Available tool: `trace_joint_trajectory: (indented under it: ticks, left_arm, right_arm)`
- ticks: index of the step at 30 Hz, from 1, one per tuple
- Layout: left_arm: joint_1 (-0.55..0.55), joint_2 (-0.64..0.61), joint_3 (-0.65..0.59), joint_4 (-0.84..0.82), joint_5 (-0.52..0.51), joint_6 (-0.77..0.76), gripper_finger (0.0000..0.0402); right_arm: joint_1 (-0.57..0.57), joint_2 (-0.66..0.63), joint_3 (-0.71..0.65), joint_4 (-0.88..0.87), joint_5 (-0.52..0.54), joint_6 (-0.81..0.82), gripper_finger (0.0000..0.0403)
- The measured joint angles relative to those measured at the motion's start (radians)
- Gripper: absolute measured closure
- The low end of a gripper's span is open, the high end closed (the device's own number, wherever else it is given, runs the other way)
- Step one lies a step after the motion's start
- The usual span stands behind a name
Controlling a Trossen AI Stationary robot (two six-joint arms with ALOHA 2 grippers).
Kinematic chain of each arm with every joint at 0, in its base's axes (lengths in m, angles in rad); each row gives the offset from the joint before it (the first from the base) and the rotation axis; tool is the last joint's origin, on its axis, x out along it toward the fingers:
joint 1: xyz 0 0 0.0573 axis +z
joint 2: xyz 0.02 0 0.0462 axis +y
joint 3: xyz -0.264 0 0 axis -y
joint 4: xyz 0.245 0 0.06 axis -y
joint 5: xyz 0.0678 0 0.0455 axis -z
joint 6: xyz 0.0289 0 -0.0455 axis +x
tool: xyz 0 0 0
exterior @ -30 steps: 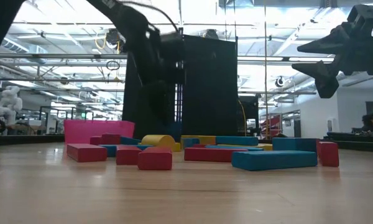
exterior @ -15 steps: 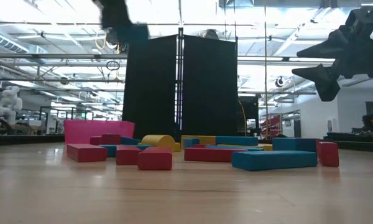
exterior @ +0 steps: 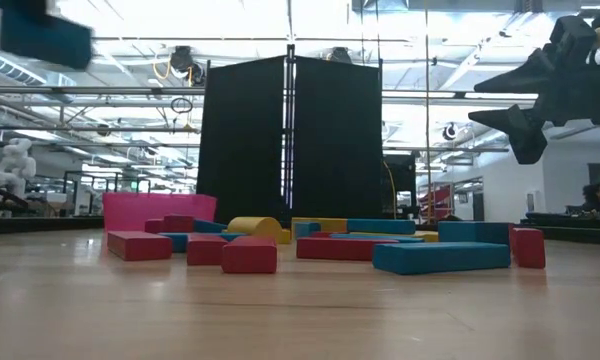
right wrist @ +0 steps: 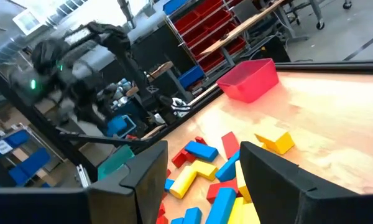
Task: Sort blocks
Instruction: Put the blue block into the green bin
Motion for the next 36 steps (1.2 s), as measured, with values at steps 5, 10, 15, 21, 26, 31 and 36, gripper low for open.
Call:
trace_joint_trajectory:
  ticks: [5, 10, 15, 21, 26, 31, 36]
  left_arm:
    - [-0.122, 0.084, -0.009, 0.0, 0.043, -0.21, 0.0276]
    - [-0.226, 0.151, -0.009, 0.0, 0.105, -0.352, 0.0276]
    - [-0.313, 0.205, -0.009, 0.0, 0.125, -0.48, 0.0276]
    - [-0.364, 0.285, -0.009, 0.045, 0.109, -0.494, 0.0276]
    - [-0.37, 0.38, -0.009, 0.149, 0.104, -0.397, 0.0276]
    - [-0.37, 0.434, -0.01, 0.158, 0.111, -0.373, 0.0276]
    - [-0.368, 0.443, -0.01, 0.157, 0.117, -0.349, 0.0275]
  right_arm:
    - [0.0, 0.0, 0.0, 0.0, 0.0, 0.006, 0.0204]
    - [0.0, 0.0, 0.0, 0.0, 0.0, 0.005, 0.0204]
    - [0.0, 0.0, 0.0, 0.0, -0.001, 0.003, 0.0204]
    - [0.0, 0.0, 0.0, -0.001, -0.001, 0.003, 0.0204]
    - [0.0, 0.0, 0.0, -0.001, 0.001, 0.003, 0.0204]
    - [0.0, 0.0, 0.0, -0.001, 0.001, 0.003, 0.0204]
    - [0.0, 0.0, 0.0, -0.001, 0.001, 0.003, 0.0204]
